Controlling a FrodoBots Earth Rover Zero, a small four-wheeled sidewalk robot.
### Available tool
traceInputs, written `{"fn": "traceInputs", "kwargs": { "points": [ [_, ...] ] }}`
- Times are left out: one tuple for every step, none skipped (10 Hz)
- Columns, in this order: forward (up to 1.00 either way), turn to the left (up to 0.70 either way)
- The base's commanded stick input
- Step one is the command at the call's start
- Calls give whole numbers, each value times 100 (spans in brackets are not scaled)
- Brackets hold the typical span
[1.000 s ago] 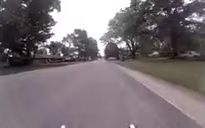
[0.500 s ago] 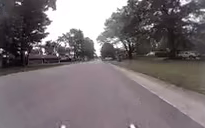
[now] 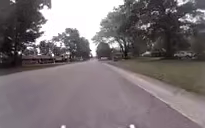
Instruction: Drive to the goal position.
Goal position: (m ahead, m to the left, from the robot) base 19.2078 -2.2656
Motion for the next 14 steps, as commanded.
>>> {"fn": "traceInputs", "kwargs": {
  "points": [
    [100, 0],
    [100, 0],
    [100, 0],
    [100, 0],
    [100, 0],
    [100, 0],
    [100, 0],
    [100, 0],
    [100, 0],
    [100, 0],
    [100, 0],
    [100, 0],
    [100, 0],
    [100, 0]
  ]
}}
